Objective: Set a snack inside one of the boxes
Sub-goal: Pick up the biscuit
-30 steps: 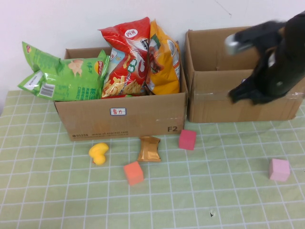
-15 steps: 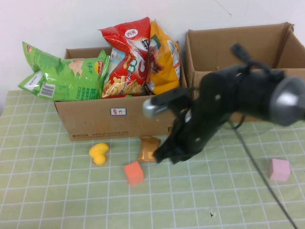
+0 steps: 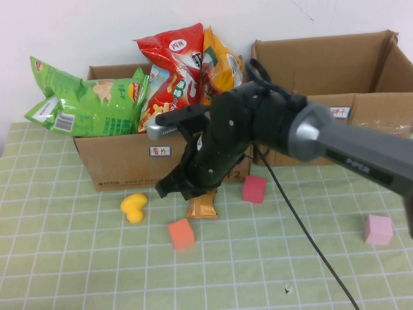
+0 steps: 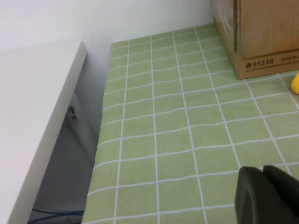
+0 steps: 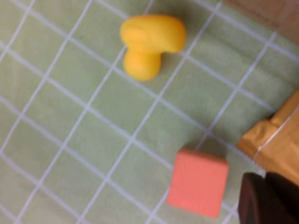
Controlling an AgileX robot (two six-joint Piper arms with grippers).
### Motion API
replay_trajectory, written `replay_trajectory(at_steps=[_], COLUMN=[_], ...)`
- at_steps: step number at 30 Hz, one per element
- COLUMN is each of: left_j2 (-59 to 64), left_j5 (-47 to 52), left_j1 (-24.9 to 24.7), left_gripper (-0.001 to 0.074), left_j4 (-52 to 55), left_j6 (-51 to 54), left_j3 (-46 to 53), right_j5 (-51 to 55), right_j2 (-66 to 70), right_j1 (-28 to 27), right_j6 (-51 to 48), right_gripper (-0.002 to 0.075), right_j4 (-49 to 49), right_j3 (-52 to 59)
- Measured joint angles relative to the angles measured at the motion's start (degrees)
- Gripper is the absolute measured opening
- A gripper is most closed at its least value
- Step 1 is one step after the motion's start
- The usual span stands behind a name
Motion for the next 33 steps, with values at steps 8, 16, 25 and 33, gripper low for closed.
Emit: replay_trajectory(at_steps=[8,16,25,33], left_j2=[0.00,0.00,0.00,0.00], left_j5=[0.00,0.00,0.00,0.00], left_j1=[0.00,0.00,0.00,0.00], left_gripper=[-0.0003,-0.0003,-0.0003,-0.0003], left_j4=[0.00,0.00,0.00,0.00], left_j6=[0.00,0.00,0.00,0.00], left_j3=[0.00,0.00,0.00,0.00], right_j5=[0.94,-2.82,-6.12,-5.37], right_j2=[4.97,8.27,11.61,12.86], right_j1=[0.00,0.00,-0.20,-0.20], right_j6=[3.28,13.90,19.34,19.55], right_gripper=[0.0337,0.0538,0.0541,0.0383], right_j4=[-5.26,-12.45,-12.96,-12.84], right_j3=[-4.06,-4.19,-4.19,-4.60])
